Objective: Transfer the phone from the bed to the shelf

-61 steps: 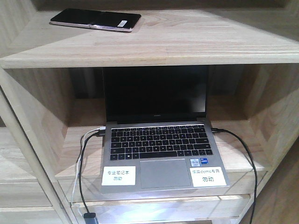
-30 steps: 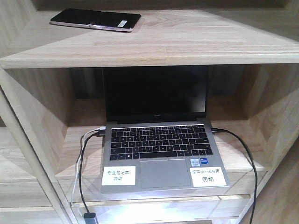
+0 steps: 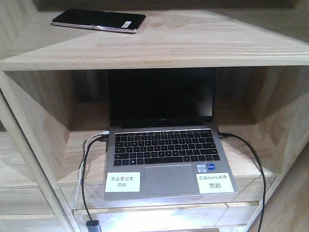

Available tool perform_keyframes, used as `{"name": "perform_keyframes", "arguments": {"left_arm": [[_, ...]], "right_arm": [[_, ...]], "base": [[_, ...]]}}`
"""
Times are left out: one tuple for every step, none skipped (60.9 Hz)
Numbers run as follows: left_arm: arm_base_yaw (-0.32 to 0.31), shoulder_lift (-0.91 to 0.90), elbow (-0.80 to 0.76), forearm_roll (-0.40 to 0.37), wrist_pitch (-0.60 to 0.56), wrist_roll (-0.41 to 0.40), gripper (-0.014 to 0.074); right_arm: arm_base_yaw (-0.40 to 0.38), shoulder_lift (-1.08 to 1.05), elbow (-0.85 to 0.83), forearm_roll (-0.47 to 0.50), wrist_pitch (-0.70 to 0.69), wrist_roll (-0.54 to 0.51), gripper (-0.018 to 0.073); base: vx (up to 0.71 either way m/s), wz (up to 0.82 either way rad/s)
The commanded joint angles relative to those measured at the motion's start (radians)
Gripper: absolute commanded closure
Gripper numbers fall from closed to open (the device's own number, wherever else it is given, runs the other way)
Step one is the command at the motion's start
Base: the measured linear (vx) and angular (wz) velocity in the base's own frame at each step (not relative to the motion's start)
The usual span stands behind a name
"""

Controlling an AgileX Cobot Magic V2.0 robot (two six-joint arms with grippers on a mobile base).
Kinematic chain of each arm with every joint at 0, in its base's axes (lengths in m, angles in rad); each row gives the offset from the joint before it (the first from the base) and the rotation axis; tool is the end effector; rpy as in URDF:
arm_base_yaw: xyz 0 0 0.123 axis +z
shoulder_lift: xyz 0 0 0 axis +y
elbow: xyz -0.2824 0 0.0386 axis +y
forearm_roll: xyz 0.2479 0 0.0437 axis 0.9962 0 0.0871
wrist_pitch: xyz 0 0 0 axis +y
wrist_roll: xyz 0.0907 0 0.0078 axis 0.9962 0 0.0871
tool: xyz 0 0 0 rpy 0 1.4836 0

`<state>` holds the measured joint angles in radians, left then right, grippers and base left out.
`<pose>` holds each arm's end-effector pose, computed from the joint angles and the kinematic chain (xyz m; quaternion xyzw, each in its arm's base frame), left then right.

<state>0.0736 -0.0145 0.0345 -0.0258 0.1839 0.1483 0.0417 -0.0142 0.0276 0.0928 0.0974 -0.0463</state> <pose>0.0561 0.0037 0.1855 0.0200 0.7469 0.0635 0.6617 0.0565 0.0032 0.1957 -0.0016 0.7153 0.0339 0.6980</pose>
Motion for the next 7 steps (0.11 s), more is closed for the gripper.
{"name": "perform_keyframes", "arguments": {"left_arm": [[-0.005, -0.012, -0.023, -0.009, -0.072, -0.006, 0.0595], [-0.005, -0.012, -0.023, -0.009, -0.072, -0.006, 0.0595], [-0.005, -0.012, -0.023, -0.009, -0.072, -0.006, 0.0595], [-0.005, -0.012, -0.023, -0.009, -0.072, -0.006, 0.0595], [-0.005, -0.012, -0.023, -0.009, -0.072, -0.006, 0.0595], [-0.005, -0.012, -0.023, -0.009, -0.072, -0.006, 0.0595], [-0.005, -0.012, -0.023, -0.009, -0.072, -0.006, 0.0595]], "right_arm": [[0.004, -0.009, 0.004, -0.010, -0.081, -0.007, 0.0569], [0.004, -0.009, 0.004, -0.010, -0.081, -0.007, 0.0569], [0.004, -0.009, 0.004, -0.010, -0.081, -0.007, 0.0569], [0.004, -0.009, 0.004, -0.010, -0.081, -0.007, 0.0569], [0.004, -0.009, 0.004, -0.010, -0.081, -0.007, 0.0569], [0.004, -0.009, 0.004, -0.010, -0.081, -0.007, 0.0569], [0.004, -0.009, 0.004, -0.010, -0.081, -0.007, 0.0569]], "base": [[0.00, 0.00], [0.00, 0.00], [0.00, 0.00], [0.00, 0.00], [0.00, 0.00], [0.00, 0.00], [0.00, 0.00]]}}
